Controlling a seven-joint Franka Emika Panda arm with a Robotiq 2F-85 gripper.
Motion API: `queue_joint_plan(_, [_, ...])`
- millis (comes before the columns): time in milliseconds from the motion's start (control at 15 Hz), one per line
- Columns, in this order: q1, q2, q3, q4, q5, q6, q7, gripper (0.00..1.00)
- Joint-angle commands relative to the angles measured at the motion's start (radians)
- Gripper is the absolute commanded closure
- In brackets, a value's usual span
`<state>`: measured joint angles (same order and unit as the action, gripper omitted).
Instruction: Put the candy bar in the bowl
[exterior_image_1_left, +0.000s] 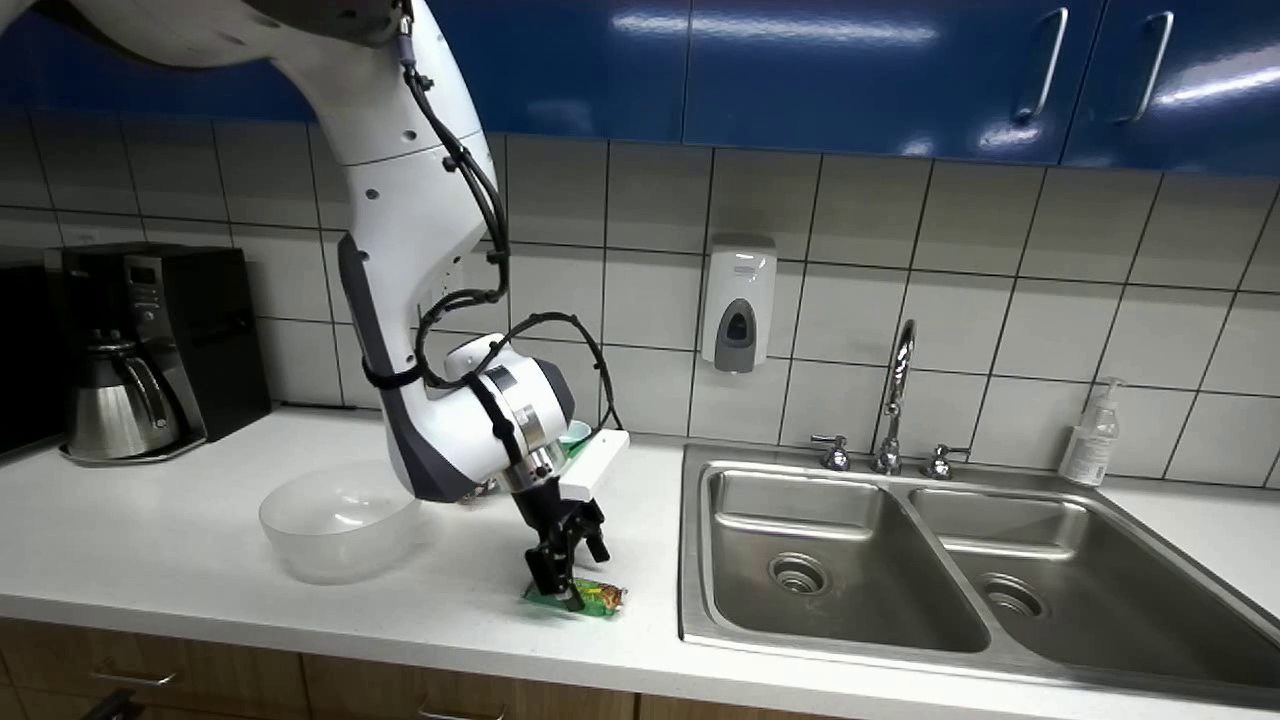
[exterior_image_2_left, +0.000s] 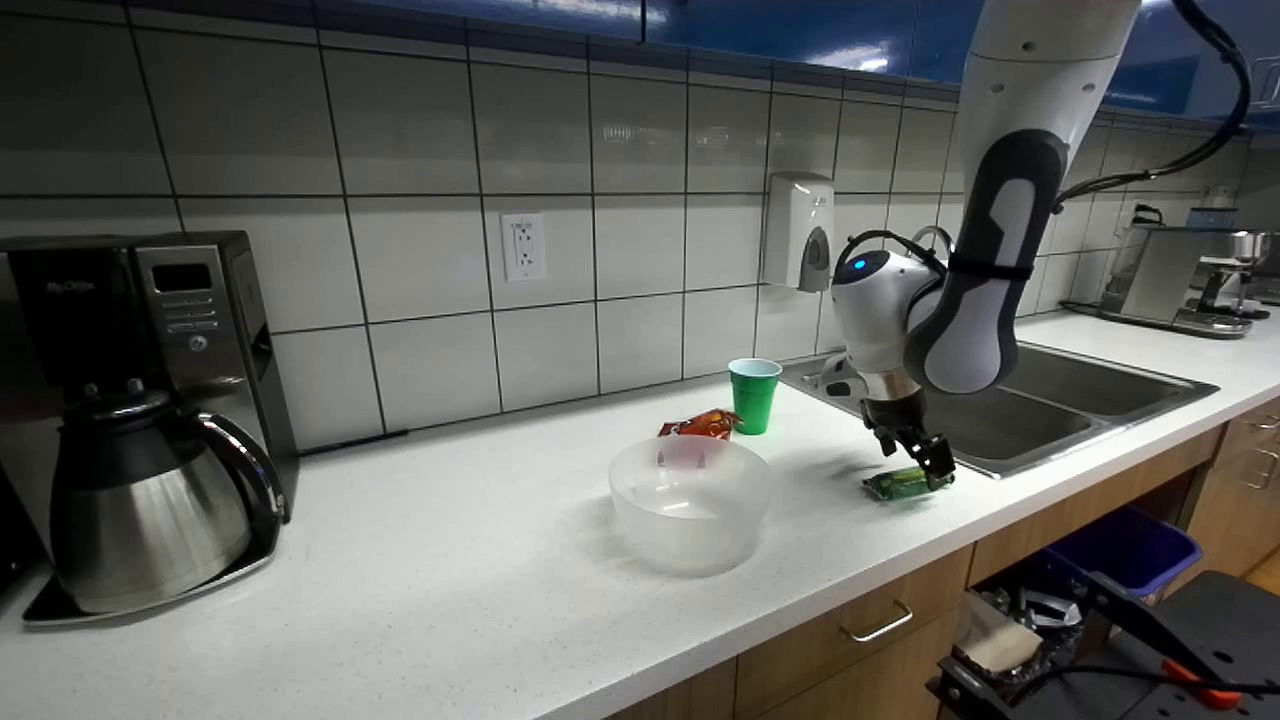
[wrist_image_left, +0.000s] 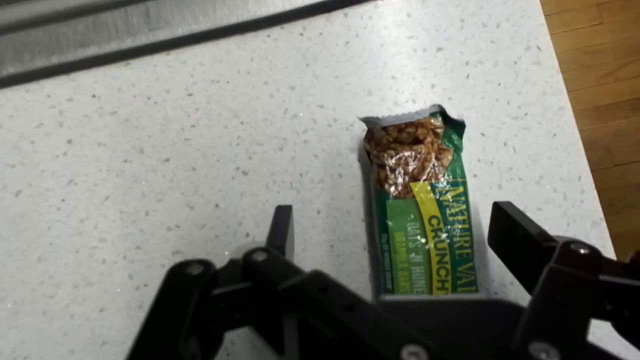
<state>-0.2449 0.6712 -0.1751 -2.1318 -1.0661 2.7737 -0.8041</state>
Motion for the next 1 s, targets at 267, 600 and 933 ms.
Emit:
queue_joint_plan(267, [-0.078,0.026,0.081,0.038,0.127,-0.005,-0.096,0.35])
queue_joint_plan(600, [-0.086,0.023,0.088,0.041,0.221,-0.014,-0.161,0.72])
queue_joint_plan(933, [-0.083,0.000,0.079,0.021,0.287,-0.020,-0.182,0.83])
